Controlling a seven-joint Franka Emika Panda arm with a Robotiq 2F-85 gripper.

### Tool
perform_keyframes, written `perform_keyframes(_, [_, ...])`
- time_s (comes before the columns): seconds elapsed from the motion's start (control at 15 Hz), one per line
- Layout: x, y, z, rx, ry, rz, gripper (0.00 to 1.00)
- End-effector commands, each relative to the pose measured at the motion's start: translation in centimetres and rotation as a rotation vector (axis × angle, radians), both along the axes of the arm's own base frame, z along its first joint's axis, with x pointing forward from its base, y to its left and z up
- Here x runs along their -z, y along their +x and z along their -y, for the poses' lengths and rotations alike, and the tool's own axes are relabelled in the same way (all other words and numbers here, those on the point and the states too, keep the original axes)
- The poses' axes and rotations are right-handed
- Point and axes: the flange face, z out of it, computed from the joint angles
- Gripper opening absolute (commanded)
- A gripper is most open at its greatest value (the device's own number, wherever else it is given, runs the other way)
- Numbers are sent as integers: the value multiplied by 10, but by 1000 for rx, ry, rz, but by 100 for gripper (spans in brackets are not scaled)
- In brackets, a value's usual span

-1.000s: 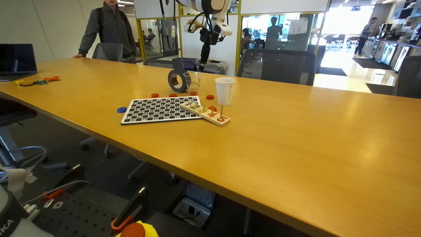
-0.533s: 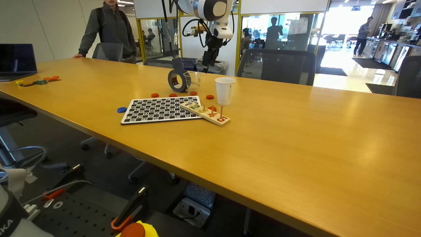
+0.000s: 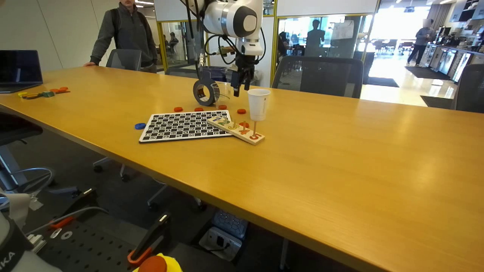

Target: Pick up the tokens from the table and put them in the plastic cup.

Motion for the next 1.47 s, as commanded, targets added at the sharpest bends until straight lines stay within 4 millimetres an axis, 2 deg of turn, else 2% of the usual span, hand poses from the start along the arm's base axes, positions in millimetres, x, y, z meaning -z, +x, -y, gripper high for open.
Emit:
perform_keyframes(0.0, [9, 5, -1, 8, 13, -20, 100])
perform_keyframes(0.87, [45, 3, 0, -46, -1, -42, 100])
perform_keyframes(1.4, [59, 6, 10, -42, 0, -20, 100])
